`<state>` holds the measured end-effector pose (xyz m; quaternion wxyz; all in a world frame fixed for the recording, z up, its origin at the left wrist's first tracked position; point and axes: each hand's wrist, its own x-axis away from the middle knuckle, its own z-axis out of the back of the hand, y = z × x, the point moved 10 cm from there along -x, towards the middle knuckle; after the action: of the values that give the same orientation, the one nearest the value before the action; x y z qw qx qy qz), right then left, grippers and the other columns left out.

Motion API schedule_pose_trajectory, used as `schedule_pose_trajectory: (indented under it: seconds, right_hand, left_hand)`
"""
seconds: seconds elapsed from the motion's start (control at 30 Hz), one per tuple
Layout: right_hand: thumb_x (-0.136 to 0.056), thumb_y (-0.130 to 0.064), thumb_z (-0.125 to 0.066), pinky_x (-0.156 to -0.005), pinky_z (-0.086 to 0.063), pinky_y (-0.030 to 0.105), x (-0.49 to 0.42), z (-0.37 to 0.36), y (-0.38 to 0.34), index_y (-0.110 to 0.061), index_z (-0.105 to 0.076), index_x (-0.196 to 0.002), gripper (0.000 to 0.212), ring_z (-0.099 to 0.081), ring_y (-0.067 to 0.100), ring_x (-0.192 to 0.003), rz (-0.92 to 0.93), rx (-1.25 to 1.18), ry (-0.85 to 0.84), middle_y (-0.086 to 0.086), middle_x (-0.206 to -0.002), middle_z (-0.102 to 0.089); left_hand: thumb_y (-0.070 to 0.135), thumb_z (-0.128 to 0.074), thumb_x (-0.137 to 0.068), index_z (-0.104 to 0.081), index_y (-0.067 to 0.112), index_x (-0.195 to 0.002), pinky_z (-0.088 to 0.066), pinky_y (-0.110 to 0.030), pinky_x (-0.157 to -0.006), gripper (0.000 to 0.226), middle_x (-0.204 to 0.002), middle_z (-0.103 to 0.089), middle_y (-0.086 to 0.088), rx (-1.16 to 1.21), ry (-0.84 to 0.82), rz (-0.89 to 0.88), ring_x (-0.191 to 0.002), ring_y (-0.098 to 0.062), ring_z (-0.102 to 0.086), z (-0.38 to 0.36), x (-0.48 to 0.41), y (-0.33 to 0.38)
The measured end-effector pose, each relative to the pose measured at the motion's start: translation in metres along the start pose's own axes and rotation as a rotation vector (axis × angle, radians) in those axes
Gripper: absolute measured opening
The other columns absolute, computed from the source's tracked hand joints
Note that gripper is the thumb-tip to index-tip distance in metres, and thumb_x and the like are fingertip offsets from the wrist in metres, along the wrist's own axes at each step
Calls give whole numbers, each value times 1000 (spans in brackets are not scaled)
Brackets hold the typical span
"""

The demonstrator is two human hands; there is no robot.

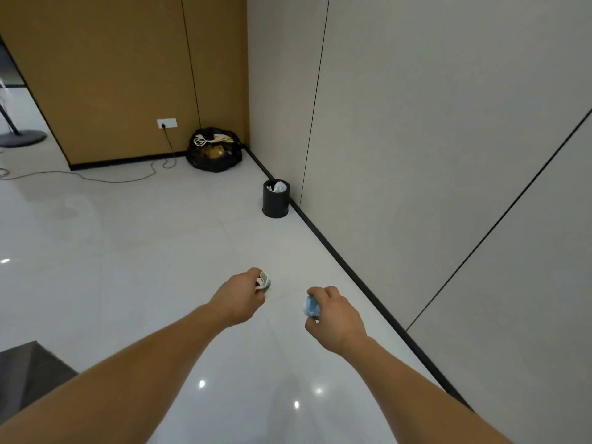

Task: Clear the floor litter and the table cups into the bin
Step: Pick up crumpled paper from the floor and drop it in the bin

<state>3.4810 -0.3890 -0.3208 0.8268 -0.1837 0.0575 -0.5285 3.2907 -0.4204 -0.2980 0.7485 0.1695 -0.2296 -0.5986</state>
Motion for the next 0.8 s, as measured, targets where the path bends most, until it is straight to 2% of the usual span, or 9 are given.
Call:
schedule_pose_trajectory:
  seconds: [0.13, 0.37, 0.5, 0.67, 0.8]
  right_hand:
    - [-89, -29, -56, -85, -48, 30, -93, 5, 12, -29, -39, -140, 54, -53, 23, -109, 15, -12, -15, 0, -136, -43]
    - [-89, -29, -58, -88, -50, 33, -277, 49, 28, -28, -39, -140, 55, -53, 23, -108, 88, -53, -2, 1, -135, -43]
    - [-88, -28, -57, -90, -48, 35, -368, 74, 37, -27, -39, -140, 55, -53, 25, -110, 138, -45, -12, 3, -136, -43]
    - [-87, -29, -58, -92, -48, 34, -476, 72, 45, -29, -38, -140, 56, -53, 25, -111, 127, -16, -79, 3, -136, -42]
    - [-86, -30, -59, -91, -47, 33, -578, 65, 35, -30, -39, -140, 57, -53, 25, -112, 146, -10, -72, 2, -136, -44]
  left_hand:
    - [29, -47, -96, -50, 20, -104, -40, -26, -61, 12, -96, -63, -1, -7, -19, 5, -75, -19, -54, 9, -89, -1]
    - [27, -48, -94, -51, 17, -111, -44, -29, -67, 19, -104, -64, -4, -34, 50, 70, -86, -25, -59, 54, -255, 6]
    - [30, -49, -95, -51, 17, -110, -49, -32, -73, 19, -103, -64, -3, -10, 95, 97, -84, -23, -58, 73, -338, 7]
    - [33, -48, -95, -49, 24, -101, -41, -26, -62, 10, -100, -64, -1, 15, 67, 121, -77, -19, -55, 78, -435, -10]
    - [32, -49, -95, -52, 20, -108, -45, -28, -68, 18, -101, -64, -2, 15, 87, 116, -84, -22, -59, 95, -534, -32]
